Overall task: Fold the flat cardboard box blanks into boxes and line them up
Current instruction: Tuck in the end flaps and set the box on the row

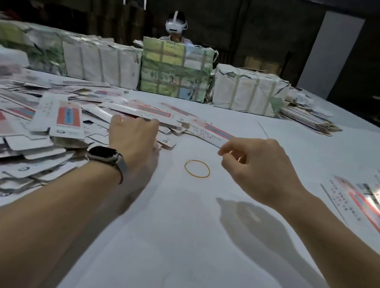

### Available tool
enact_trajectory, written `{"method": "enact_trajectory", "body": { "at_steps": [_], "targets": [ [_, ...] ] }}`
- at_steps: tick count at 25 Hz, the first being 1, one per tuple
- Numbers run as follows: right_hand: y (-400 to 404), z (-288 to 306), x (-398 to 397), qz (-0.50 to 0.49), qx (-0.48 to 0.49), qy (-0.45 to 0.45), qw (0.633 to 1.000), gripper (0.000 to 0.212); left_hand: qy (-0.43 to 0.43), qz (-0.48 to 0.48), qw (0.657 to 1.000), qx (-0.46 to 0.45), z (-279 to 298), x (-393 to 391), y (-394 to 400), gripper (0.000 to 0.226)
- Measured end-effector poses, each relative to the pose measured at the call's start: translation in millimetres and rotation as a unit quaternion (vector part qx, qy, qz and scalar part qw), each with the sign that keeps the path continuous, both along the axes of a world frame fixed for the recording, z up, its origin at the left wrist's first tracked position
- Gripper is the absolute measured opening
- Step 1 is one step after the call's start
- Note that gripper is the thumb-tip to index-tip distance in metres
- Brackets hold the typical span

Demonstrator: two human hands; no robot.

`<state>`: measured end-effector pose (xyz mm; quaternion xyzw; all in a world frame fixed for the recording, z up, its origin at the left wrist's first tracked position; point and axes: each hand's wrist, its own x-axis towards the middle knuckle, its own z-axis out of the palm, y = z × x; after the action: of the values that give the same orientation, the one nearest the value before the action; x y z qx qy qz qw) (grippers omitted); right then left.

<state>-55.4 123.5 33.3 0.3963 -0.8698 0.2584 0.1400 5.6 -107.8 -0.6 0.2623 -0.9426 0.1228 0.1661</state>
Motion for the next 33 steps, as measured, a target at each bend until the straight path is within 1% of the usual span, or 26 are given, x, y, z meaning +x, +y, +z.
{"method": "enact_trajectory", "body": {
  "at_steps": [4,7,10,13,16,18,19,20,21,22,23,24,25,26,28,29,30,31,33],
  "targets": [
    [-1.8,-3.1,3.0,-0.002,0.003,-0.006,1.000,0.015,-0.062,0.029,0.998,-0.004,-5.7,-5.9,-7.6,0.028],
    [-2.7,-3.2,5.1,-0.009,-0.009,-0.006,1.000,0.028,-0.037,0.000,0.999,-0.015,-12.0,-7.1,-8.6,0.025],
    [-2.3,-3.3,3.6,-0.007,-0.018,-0.008,1.000,0.027,-0.005,-0.041,0.999,0.010,-6.2,-7.8,-2.9,0.018],
    [-2.7,-0.8,2.6,-0.005,-0.069,-0.005,0.998,0.026,0.078,-0.133,0.988,-0.003,15.3,-8.8,21.1,0.013],
    [-0.8,7.3,1.9,0.000,-0.193,0.041,0.980,0.024,0.203,-0.253,0.946,-0.014,41.3,-3.4,57.4,0.010],
    [0.6,13.6,4.1,0.015,-0.272,0.058,0.960,0.030,0.266,-0.320,0.909,0.022,53.8,2.8,75.0,0.011],
    [0.5,16.3,6.7,0.028,-0.299,0.059,0.952,0.035,0.289,-0.349,0.888,0.072,57.8,5.2,82.3,0.013],
    [-0.2,18.3,9.8,0.042,-0.315,0.056,0.946,0.039,0.303,-0.376,0.861,0.160,62.0,7.4,89.1,0.014],
    [-1.4,19.9,13.1,0.053,-0.323,0.049,0.943,0.041,0.307,-0.394,0.820,0.278,65.6,9.8,95.4,0.012],
    [-2.7,21.2,15.9,0.059,-0.325,0.042,0.943,0.043,0.306,-0.403,0.761,0.405,67.7,11.8,101.2,0.010],
    [-3.8,22.0,17.5,0.058,-0.323,0.039,0.944,0.044,0.295,-0.408,0.689,0.521,68.1,12.8,105.9,0.013],
    [-4.3,22.3,18.3,0.051,-0.317,0.043,0.946,0.045,0.280,-0.413,0.623,0.602,68.0,14.5,110.1,0.018],
    [-4.0,22.3,18.4,0.041,-0.312,0.051,0.948,0.046,0.267,-0.416,0.579,0.649,67.7,15.4,113.0,0.023],
    [-3.7,21.8,18.4,0.033,-0.307,0.056,0.950,0.047,0.256,-0.418,0.545,0.680,66.4,15.9,114.9,0.025],
    [-4.1,20.3,18.4,0.027,-0.298,0.055,0.952,0.049,0.233,-0.409,0.488,0.735,62.3,18.1,116.3,0.030],
    [-4.3,19.5,18.5,0.027,-0.294,0.052,0.954,0.050,0.221,-0.391,0.455,0.769,61.4,18.8,116.7,0.035],
    [-4.6,18.7,18.8,0.026,-0.288,0.051,0.956,0.052,0.211,-0.378,0.430,0.792,61.3,20.4,117.1,0.041],
    [-4.6,18.5,19.1,0.024,-0.284,0.053,0.957,0.053,0.208,-0.375,0.417,0.802,60.6,21.9,117.7,0.045],
    [-4.3,19.2,20.3,0.018,-0.276,0.058,0.959,0.056,0.210,-0.384,0.421,0.794,58.3,22.2,118.6,0.047]
  ]
}}
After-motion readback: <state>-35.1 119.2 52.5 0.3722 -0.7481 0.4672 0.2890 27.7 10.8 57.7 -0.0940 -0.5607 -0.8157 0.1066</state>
